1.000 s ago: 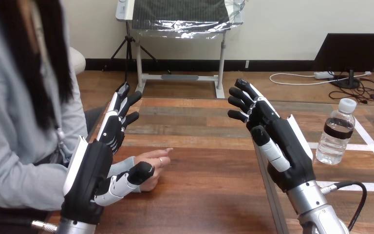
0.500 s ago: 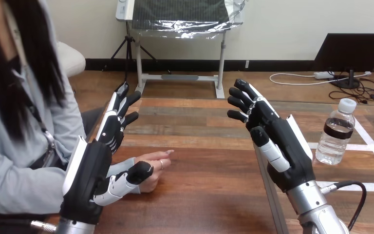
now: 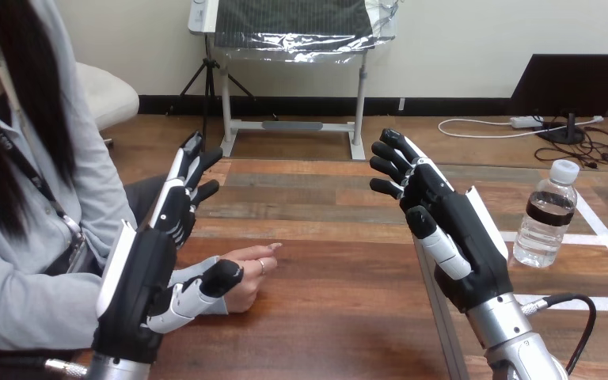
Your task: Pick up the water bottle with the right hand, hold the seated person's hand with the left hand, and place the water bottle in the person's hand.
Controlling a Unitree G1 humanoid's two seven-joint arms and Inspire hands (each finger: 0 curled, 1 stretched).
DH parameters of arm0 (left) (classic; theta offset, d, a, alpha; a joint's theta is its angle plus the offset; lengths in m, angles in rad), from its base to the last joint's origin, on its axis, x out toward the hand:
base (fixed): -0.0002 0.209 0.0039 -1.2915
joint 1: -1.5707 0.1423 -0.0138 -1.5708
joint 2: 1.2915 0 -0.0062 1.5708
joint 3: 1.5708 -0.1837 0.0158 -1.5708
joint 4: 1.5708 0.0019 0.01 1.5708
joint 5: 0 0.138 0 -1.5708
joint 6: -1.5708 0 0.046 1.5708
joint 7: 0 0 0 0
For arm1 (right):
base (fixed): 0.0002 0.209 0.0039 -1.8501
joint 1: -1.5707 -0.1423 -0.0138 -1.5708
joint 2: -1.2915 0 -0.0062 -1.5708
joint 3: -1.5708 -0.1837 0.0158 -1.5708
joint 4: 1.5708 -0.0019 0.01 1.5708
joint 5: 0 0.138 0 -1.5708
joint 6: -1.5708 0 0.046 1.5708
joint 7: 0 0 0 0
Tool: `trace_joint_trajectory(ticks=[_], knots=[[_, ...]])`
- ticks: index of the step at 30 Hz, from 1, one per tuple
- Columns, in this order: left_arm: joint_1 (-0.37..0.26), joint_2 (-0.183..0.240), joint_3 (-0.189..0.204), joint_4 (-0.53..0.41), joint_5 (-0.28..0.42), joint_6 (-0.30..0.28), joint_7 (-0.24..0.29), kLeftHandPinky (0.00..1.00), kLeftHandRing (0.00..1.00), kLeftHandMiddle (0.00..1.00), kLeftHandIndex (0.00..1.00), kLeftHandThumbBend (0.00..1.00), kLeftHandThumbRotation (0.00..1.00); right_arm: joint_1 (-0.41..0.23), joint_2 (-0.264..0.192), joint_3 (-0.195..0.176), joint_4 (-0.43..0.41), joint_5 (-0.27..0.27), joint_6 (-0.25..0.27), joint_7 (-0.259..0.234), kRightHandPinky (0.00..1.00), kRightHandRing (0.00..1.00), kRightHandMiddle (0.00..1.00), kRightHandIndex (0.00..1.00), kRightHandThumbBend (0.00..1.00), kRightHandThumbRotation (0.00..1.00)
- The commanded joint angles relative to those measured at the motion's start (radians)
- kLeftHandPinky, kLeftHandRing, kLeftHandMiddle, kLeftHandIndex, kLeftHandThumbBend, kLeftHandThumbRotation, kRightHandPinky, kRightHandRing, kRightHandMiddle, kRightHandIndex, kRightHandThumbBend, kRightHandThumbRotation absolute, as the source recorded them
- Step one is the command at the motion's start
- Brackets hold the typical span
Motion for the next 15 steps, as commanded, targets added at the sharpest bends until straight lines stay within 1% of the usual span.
trace_joint_trajectory(ticks=[1,15], knots=[[-0.040,-0.002,0.010,-0.002,-0.009,-0.013,-0.001,0.91,0.99,1.00,1.00,1.00,0.80,-0.055,-0.007,-0.011,-0.025,0.009,-0.010,0.002,0.86,0.92,0.92,0.93,1.00,0.79],[-0.043,0.002,0.015,-0.002,-0.026,-0.010,-0.016,0.92,1.00,1.00,1.00,1.00,0.78,-0.060,-0.006,-0.013,-0.024,0.012,-0.016,0.002,0.86,0.92,0.92,0.93,1.00,0.79]])
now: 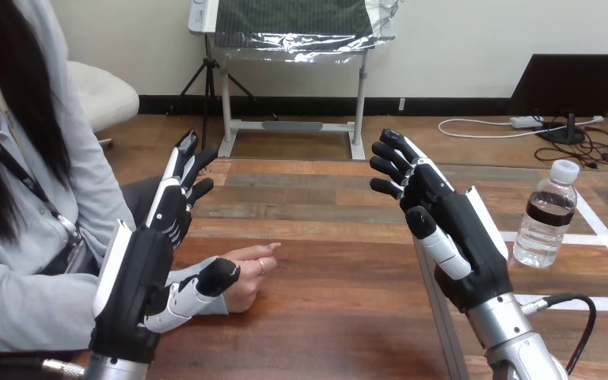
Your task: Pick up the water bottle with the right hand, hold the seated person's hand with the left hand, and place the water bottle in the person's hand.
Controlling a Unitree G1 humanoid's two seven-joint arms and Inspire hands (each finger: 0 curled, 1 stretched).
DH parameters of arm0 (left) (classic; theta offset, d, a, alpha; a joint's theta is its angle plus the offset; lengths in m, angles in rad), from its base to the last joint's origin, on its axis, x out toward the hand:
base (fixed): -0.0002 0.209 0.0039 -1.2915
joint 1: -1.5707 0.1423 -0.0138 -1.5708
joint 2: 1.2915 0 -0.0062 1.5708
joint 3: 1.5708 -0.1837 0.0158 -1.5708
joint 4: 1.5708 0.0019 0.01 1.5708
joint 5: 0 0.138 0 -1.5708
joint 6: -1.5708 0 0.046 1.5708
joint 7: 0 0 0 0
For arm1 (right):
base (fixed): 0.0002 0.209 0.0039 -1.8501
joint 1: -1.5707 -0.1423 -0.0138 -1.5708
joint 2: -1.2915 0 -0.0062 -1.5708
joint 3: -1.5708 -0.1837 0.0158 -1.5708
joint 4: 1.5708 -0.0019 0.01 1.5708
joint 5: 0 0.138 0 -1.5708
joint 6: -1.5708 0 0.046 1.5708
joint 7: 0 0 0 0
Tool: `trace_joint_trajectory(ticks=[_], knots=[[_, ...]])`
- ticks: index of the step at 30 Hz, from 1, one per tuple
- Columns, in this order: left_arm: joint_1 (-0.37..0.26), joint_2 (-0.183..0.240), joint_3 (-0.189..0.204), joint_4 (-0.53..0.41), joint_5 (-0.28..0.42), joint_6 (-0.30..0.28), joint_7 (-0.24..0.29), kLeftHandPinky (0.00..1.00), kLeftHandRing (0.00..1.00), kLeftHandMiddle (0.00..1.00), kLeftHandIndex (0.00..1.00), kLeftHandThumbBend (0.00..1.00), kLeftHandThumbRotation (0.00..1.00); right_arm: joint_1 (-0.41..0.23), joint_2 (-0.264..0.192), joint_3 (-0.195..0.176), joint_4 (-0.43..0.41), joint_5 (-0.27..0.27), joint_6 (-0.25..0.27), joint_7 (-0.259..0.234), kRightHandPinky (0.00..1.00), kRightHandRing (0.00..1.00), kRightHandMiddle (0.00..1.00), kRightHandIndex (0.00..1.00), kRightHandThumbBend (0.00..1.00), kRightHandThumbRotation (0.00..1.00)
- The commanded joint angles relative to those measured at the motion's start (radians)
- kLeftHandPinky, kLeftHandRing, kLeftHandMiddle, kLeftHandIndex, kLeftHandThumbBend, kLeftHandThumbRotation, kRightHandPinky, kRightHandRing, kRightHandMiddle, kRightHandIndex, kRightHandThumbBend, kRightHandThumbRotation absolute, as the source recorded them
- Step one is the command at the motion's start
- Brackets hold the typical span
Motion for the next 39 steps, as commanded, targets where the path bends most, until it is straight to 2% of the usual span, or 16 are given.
trace_joint_trajectory(ticks=[1,10,16,25,29,39], knots=[[-0.043,0.002,0.006,-0.003,-0.020,-0.010,-0.009,0.92,1.00,1.00,1.00,1.00,0.78,-0.061,-0.005,-0.013,-0.024,0.011,-0.017,0.001,0.86,0.91,0.92,0.93,1.00,0.79],[-0.044,0.002,0.011,-0.004,-0.023,-0.007,-0.013,0.93,1.00,1.00,1.00,1.00,0.78,-0.078,-0.012,-0.022,-0.016,0.014,-0.025,-0.003,0.86,0.90,0.91,0.92,1.00,0.77],[-0.043,0.002,0.012,-0.010,-0.024,-0.004,-0.015,0.93,1.00,1.00,1.00,1.00,0.78,-0.105,-0.036,-0.029,-0.005,-0.002,-0.047,-0.016,0.85,0.89,0.90,0.92,1.00,0.77],[-0.038,-0.001,0.014,-0.020,-0.021,0.010,-0.012,0.93,0.99,1.00,1.00,1.00,0.77,-0.165,-0.087,-0.048,0.000,-0.007,-0.028,-0.042,0.80,0.86,0.88,0.90,1.00,0.77],[-0.040,-0.002,0.013,-0.013,-0.023,0.004,-0.015,0.93,0.99,1.00,1.00,1.00,0.77,-0.199,-0.119,-0.059,0.009,-0.020,-0.027,-0.072,0.76,0.85,0.87,0.90,1.00,0.77],[-0.038,-0.007,0.015,-0.008,-0.018,-0.003,-0.008,0.93,0.99,1.00,1.00,1.00,0.77,-0.272,-0.182,-0.090,0.027,-0.012,0.012,-0.109,0.81,0.89,0.89,0.91,1.00,0.76]])
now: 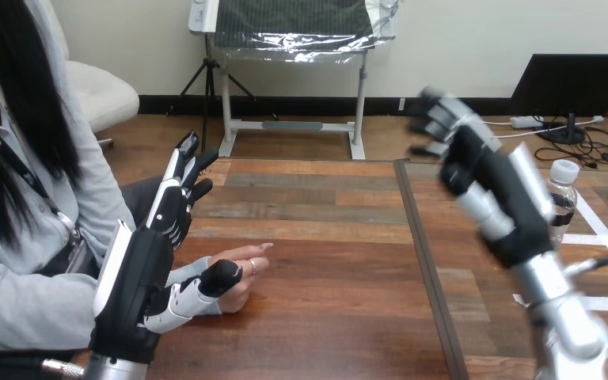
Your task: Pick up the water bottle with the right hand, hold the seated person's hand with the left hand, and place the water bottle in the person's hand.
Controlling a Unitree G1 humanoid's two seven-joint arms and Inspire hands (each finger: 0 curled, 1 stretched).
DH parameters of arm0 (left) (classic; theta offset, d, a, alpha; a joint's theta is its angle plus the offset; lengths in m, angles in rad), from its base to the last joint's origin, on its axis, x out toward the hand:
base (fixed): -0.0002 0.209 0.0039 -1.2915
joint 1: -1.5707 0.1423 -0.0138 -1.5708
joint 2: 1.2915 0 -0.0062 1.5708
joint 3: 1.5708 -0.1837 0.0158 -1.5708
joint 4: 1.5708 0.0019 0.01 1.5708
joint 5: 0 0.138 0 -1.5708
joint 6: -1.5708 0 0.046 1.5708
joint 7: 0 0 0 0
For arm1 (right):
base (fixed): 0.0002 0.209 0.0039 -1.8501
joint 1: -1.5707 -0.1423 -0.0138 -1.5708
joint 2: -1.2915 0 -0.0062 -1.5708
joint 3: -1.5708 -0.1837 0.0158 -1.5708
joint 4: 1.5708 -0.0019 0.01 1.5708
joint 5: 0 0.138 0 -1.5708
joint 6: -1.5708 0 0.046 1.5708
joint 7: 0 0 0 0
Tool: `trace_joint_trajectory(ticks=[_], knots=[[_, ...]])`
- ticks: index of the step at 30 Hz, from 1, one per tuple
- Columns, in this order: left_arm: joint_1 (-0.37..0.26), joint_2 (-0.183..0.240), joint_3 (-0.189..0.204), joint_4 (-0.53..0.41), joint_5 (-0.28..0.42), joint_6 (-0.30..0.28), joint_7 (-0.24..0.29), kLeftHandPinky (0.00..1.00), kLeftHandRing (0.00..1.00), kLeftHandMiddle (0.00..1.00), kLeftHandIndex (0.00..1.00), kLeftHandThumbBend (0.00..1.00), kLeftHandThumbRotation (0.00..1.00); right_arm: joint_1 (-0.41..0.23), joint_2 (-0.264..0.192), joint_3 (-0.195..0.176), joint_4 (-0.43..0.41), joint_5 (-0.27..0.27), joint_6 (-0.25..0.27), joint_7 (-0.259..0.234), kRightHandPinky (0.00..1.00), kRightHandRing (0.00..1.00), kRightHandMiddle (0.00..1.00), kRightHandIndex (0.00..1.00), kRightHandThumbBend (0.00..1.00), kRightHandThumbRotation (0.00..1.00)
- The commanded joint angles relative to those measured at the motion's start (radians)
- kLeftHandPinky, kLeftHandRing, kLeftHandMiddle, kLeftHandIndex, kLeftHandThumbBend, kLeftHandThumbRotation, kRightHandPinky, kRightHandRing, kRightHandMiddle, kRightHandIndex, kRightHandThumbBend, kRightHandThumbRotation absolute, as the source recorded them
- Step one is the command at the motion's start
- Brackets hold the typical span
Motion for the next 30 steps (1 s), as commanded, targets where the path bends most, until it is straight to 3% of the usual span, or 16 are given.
trace_joint_trajectory(ticks=[1,6,15,27,30], knots=[[-0.039,-0.008,0.012,-0.008,-0.009,-0.011,0.006,0.93,0.99,1.00,1.00,1.00,0.77,-0.172,-0.069,-0.049,0.007,0.019,0.013,-0.036,0.81,0.89,0.89,0.91,1.00,0.76],[-0.040,-0.008,0.015,0.000,-0.004,-0.023,0.009,0.92,0.99,1.00,1.00,1.00,0.77,-0.207,-0.109,-0.061,0.019,-0.002,0.019,-0.082,0.84,0.91,0.90,0.92,1.00,0.75],[-0.041,-0.008,0.019,0.010,0.000,-0.035,0.013,0.92,0.98,1.00,1.00,1.00,0.77,-0.270,-0.166,-0.082,0.045,-0.005,0.050,-0.114,0.87,0.93,0.90,0.92,1.00,0.73],[-0.039,-0.008,0.016,0.011,-0.009,-0.036,0.008,0.91,0.99,1.00,1.00,1.00,0.76,-0.335,-0.206,-0.114,0.076,0.018,0.118,-0.121,0.88,0.93,0.90,0.92,1.00,0.72],[-0.040,-0.008,0.014,0.013,-0.014,-0.042,0.004,0.91,0.99,1.00,1.00,1.00,0.76,-0.348,-0.220,-0.110,0.087,-0.007,0.128,-0.163,0.87,0.92,0.90,0.92,1.00,0.72]])
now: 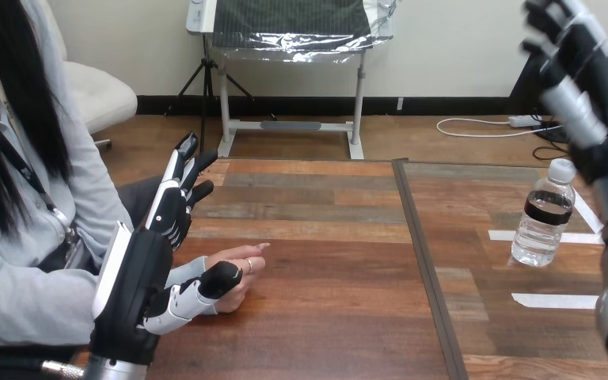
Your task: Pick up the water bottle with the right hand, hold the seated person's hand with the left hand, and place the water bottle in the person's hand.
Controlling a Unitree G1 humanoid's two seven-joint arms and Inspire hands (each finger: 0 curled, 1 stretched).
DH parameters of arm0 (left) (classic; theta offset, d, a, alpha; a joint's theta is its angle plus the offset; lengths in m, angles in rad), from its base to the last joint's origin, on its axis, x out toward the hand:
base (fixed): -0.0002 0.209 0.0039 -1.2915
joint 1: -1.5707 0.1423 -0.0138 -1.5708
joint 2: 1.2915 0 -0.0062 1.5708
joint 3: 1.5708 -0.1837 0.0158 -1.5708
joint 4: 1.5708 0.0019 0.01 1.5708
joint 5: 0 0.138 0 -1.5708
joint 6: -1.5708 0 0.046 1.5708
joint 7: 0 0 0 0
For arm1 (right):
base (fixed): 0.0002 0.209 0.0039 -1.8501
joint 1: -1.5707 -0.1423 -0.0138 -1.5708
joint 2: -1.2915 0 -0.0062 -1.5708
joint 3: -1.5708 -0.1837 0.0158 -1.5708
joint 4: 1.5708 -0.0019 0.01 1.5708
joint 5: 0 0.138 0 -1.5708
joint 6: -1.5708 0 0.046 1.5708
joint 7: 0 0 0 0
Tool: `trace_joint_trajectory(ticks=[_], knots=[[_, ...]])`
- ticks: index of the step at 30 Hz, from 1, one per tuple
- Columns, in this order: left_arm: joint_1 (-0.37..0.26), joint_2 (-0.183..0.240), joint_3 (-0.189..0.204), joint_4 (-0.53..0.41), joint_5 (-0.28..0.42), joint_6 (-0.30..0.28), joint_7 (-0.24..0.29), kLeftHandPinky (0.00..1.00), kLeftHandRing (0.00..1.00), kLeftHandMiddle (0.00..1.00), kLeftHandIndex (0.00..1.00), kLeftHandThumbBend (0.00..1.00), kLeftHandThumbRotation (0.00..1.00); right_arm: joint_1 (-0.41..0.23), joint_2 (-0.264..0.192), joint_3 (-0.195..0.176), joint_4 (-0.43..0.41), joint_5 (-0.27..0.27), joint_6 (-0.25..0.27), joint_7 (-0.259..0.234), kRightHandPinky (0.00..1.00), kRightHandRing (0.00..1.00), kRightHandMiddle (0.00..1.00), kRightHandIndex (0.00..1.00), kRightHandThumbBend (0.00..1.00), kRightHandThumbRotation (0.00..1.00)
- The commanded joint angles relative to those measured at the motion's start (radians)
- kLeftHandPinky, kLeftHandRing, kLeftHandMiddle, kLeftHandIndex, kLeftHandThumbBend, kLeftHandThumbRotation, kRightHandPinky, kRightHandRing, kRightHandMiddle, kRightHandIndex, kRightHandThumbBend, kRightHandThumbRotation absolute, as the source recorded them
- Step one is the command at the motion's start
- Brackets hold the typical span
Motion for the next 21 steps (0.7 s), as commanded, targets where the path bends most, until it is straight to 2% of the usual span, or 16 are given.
trace_joint_trajectory(ticks=[1,6,9,12,16,21], knots=[[-0.041,-0.006,0.012,0.005,-0.018,-0.031,0.001,0.91,0.99,1.00,1.00,1.00,0.76,-0.134,-0.038,-0.016,0.030,-0.015,0.021,-0.055,0.87,0.92,0.89,0.92,1.00,0.72],[-0.040,-0.007,0.011,0.002,-0.020,-0.028,0.000,0.91,0.99,1.00,1.00,1.00,0.76,-0.157,-0.056,-0.015,0.050,-0.030,0.039,-0.074,0.86,0.92,0.90,0.93,1.00,0.71],[-0.041,-0.007,0.009,0.005,-0.023,-0.033,-0.002,0.91,0.99,1.00,1.00,1.00,0.76,-0.173,-0.066,-0.019,0.062,-0.029,0.059,-0.069,0.87,0.94,0.91,0.93,1.00,0.69],[-0.039,-0.009,0.012,0.002,-0.018,-0.031,0.005,0.90,0.98,1.00,1.00,1.00,0.76,-0.185,-0.079,-0.012,0.079,-0.048,0.075,-0.091,0.89,0.95,0.91,0.94,1.00,0.68],[-0.036,-0.011,0.014,-0.002,-0.011,-0.032,0.010,0.90,0.98,1.00,1.00,1.00,0.76,-0.200,-0.098,0.005,0.106,-0.095,0.098,-0.149,0.89,0.95,0.90,0.94,1.00,0.68],[-0.035,-0.012,0.017,-0.003,-0.002,-0.038,0.016,0.90,0.98,1.00,1.00,1.00,0.77,-0.213,-0.111,0.011,0.129,-0.127,0.128,-0.185,0.89,0.95,0.90,0.94,1.00,0.65]])
